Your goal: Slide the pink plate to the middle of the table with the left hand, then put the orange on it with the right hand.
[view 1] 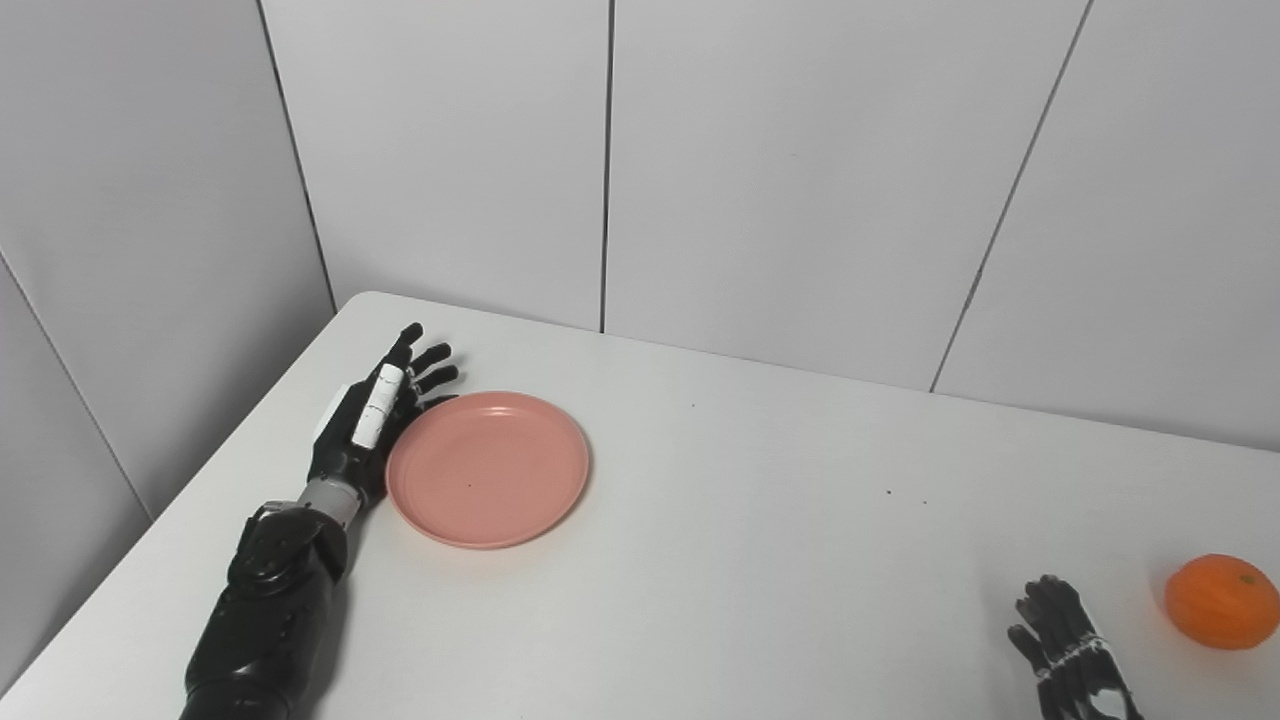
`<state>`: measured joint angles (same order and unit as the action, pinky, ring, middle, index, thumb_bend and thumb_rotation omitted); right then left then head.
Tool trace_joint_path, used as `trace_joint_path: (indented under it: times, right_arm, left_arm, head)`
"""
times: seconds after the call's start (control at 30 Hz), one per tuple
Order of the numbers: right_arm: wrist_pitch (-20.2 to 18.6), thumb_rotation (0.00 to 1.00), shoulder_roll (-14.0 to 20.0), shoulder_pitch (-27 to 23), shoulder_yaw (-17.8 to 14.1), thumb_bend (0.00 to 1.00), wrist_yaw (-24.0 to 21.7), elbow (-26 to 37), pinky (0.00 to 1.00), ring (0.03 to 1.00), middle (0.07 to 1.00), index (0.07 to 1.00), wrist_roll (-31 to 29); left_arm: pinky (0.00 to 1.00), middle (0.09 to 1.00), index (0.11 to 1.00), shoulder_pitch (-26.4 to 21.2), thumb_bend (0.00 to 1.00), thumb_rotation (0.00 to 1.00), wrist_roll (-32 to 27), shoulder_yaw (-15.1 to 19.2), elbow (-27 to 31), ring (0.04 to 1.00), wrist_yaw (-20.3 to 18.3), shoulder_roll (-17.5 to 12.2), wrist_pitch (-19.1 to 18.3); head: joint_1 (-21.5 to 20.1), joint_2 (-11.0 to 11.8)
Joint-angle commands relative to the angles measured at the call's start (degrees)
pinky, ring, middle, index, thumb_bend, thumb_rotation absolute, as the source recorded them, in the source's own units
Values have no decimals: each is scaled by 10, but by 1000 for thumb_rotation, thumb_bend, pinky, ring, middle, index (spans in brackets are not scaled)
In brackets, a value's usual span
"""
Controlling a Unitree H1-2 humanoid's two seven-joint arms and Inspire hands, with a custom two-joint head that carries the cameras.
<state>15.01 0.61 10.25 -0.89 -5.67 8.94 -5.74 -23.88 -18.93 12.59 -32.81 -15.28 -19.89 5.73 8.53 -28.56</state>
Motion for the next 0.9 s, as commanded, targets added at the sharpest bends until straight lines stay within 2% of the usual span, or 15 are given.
trace_joint_path:
  times: [0.0, 0.13, 0.43, 0.77, 0.87]
  right_arm:
    - [4, 964, 2, 14, 1, 823, 1, -29, 901, 910, 896, 874, 0]
    - [5, 965, 1, 14, 2, 819, 1, -29, 902, 909, 897, 876, 0]
    - [4, 967, 0, 14, 3, 821, 4, -29, 892, 901, 890, 868, 3]
    - [3, 964, -1, 13, 3, 819, 4, -28, 897, 904, 891, 869, 3]
    - [3, 966, -2, 14, 4, 829, 4, -28, 900, 907, 893, 869, 5]
  left_arm:
    - [735, 893, 956, 8, 937, 841, 13, -11, 26, 862, 16, 17, -28]
    - [770, 894, 957, 13, 931, 830, 23, -13, 56, 870, 39, 36, -37]
    - [745, 871, 933, 30, 944, 810, 44, -14, 95, 857, 86, 69, -52]
    - [786, 866, 919, 38, 954, 786, 38, -16, 118, 866, 101, 98, -81]
    - [791, 882, 934, 39, 957, 801, 46, -25, 117, 867, 99, 101, -77]
  head:
    - [0, -1]
    - [-1, -2]
    - [-1, -2]
    - [-4, -6]
    - [-6, -8]
